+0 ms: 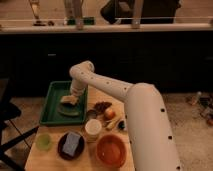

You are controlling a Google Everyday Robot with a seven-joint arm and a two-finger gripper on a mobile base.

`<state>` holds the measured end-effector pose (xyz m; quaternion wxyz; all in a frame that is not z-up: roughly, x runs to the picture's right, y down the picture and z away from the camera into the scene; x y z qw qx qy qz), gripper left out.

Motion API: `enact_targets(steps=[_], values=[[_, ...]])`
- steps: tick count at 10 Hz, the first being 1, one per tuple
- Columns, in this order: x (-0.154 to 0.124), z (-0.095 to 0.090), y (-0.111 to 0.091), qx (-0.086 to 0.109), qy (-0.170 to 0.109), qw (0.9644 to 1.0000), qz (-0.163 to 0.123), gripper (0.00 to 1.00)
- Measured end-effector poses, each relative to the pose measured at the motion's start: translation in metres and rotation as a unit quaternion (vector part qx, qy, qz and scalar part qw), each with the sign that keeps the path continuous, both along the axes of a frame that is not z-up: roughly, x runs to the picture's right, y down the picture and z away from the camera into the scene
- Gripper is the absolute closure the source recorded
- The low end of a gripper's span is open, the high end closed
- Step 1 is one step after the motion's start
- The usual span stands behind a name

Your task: Place eraser in tray

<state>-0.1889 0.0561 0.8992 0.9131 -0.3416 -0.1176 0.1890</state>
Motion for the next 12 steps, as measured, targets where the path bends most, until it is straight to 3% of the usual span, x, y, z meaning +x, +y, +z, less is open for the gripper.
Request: enact_targets(steps=[5,12], values=[[0.004,0.001,-0.003,-0.005,-0.023,0.9997,-0.004,0.2],[0.005,-0.006,-0.027,0.005,-0.088,0.996,-0.009,0.2]])
